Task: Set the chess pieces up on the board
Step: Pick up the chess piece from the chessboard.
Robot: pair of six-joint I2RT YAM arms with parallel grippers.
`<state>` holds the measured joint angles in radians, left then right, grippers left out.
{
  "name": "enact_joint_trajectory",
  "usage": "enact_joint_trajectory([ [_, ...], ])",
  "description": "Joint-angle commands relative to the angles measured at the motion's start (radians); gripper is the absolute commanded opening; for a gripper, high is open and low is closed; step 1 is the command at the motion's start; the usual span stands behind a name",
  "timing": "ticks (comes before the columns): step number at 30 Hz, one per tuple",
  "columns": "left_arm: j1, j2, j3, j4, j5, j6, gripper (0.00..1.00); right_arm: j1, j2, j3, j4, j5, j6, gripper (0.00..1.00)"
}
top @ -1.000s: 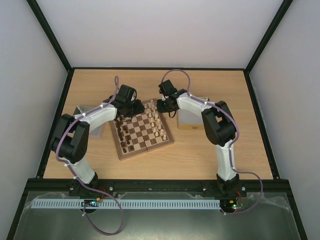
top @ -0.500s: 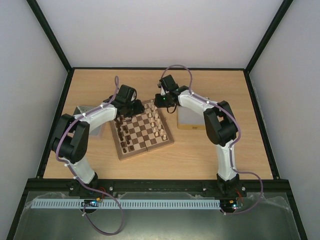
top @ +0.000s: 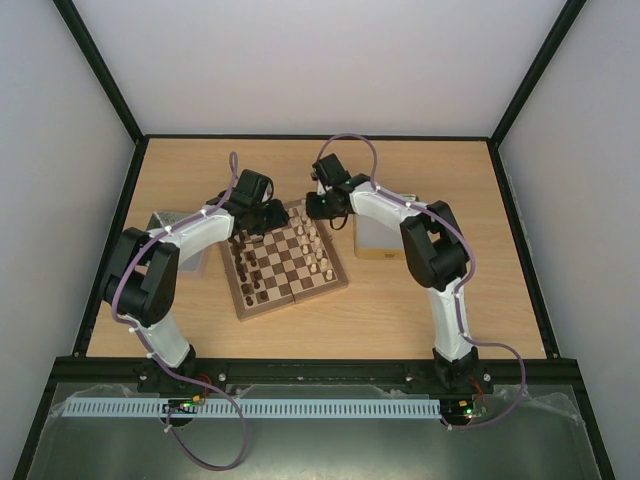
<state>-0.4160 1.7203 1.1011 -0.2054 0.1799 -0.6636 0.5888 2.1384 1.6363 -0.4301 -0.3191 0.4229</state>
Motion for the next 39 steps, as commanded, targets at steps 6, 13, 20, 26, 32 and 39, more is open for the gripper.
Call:
enact_joint_trajectory([
  [6, -0.003, 0.017, 0.029, -0.020, 0.006, 0.005, 0.45, 0.015, 0.034, 0.035, -0.076, 0.106, -0.016, 0.19],
  [13, -0.003, 0.018, 0.029, -0.019, 0.009, 0.004, 0.45, 0.016, 0.028, 0.039, -0.104, 0.188, -0.012, 0.17],
  [20, -0.003, 0.013, 0.028, -0.019, 0.009, 0.004, 0.45, 0.005, -0.017, 0.020, -0.079, 0.138, -0.009, 0.17],
  [26, -0.002, 0.008, 0.022, -0.017, 0.007, 0.004, 0.45, -0.024, -0.057, -0.015, -0.033, -0.049, -0.028, 0.23],
  [32, -0.003, 0.003, 0.019, -0.017, 0.007, 0.006, 0.45, -0.024, -0.052, -0.030, -0.025, -0.104, -0.034, 0.23],
  [39, -0.003, 0.001, 0.017, -0.016, 0.007, 0.006, 0.45, -0.020, -0.026, -0.024, -0.059, -0.111, -0.070, 0.22],
])
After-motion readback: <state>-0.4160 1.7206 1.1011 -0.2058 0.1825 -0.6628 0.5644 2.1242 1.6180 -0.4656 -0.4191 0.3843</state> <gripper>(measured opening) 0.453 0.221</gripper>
